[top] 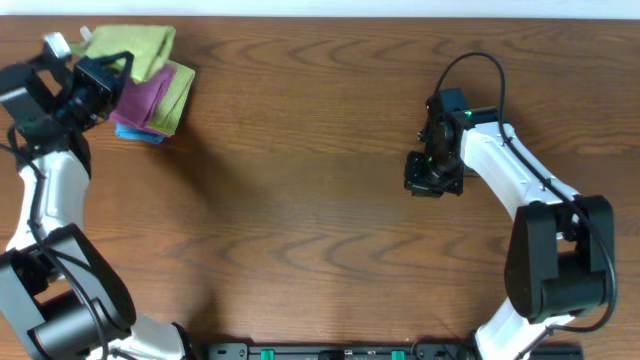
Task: Fold the cloth
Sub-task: 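Carry the green square with the left gripper to the cloth stack, then lower the green square onto the stack and open the left gripper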
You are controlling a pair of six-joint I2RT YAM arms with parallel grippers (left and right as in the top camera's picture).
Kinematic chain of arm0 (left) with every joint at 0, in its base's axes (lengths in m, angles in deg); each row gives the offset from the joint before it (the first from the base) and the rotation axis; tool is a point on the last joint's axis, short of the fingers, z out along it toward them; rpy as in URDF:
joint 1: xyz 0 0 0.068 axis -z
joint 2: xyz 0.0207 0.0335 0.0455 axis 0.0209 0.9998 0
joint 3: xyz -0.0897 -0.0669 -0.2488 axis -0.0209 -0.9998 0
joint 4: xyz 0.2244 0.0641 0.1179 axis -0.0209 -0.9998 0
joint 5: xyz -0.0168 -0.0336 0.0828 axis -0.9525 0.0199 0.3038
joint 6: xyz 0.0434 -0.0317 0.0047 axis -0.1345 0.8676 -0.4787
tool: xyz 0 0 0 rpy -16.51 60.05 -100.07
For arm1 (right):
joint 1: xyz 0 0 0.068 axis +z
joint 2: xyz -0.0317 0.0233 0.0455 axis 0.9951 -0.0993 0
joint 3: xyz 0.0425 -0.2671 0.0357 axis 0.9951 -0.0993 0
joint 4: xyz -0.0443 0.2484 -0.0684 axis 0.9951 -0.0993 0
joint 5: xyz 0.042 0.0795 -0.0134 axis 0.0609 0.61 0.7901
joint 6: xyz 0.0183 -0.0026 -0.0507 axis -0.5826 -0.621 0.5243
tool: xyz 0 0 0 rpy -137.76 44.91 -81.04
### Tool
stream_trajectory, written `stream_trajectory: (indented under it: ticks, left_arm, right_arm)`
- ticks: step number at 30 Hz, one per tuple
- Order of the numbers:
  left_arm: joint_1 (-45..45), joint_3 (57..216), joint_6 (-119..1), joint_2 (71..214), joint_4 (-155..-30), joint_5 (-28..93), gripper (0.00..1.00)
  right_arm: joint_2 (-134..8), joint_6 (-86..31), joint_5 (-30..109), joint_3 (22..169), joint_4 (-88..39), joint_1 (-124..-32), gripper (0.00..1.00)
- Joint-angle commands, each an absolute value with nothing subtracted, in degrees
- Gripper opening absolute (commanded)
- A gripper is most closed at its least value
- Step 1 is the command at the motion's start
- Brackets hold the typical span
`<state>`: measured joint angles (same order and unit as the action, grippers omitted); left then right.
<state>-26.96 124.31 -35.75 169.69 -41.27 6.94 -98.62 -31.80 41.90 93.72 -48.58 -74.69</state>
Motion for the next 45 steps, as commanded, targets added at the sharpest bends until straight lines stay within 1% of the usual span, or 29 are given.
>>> stream_trajectory:
  ticks: [1, 7, 16, 21, 25, 31, 40, 41, 42, 43, 45]
  left_arm:
    - [-27.07, 128.22, -42.04, 172.4, -42.51, 7.16, 0.06]
    - [-27.09, 128.99, -45.34, 177.42, -42.91, 9.58, 0.06]
    - [-27.75, 128.99, -46.11, 181.62, -42.86, 10.7, 0.06]
    - [-27.92, 129.27, -45.39, 181.66, -38.54, 5.73, 0.06]
    - [-27.92, 129.69, -45.25, 181.73, -38.25, 6.94, 0.06]
    - [-27.81, 129.69, -49.12, 181.86, -43.52, 12.6, 0.06]
    - [-27.81, 129.69, -49.91, 184.37, -46.23, 12.25, 0.06]
    - [-27.81, 129.69, -49.93, 184.46, -47.17, 12.47, 0.07]
    - [-27.81, 129.69, -49.95, 184.46, -48.22, 12.51, 0.17]
    - [-27.88, 129.69, -49.98, 184.46, -49.09, 12.55, 0.27]
    - [-28.03, 129.69, -49.95, 184.46, -50.03, 12.51, 0.56]
  right_arm:
    - [-98.4, -30.67, 41.75, 94.53, -49.46, -74.13, 0.02]
    - [-98.4, -30.67, 41.75, 94.53, -51.32, -74.08, 0.02]
    - [-98.4, -30.69, 41.77, 94.53, -51.75, -74.08, 0.02]
    - [-98.4, -30.69, 41.75, 94.53, -51.69, -74.08, 0.02]
    - [-98.4, -30.71, 41.75, 94.53, -51.32, -74.08, 0.02]
    - [-98.4, -30.95, 41.77, 94.53, -50.77, -74.08, 0.02]
    - [-98.4, -31.63, 41.77, 94.53, -50.57, -72.25, 0.02]
    - [-98.4, -31.78, 41.77, 94.53, -50.4, -71.94, 0.02]
    - [-98.4, -31.78, 41.77, 94.53, -50.27, -71.7, 0.02]
    - [-98.4, -31.78, 41.77, 94.53, -50.16, -71.52, 0.02]
    - [-98.4, -31.78, 41.77, 94.53, -50.0, -71.17, 0.02]
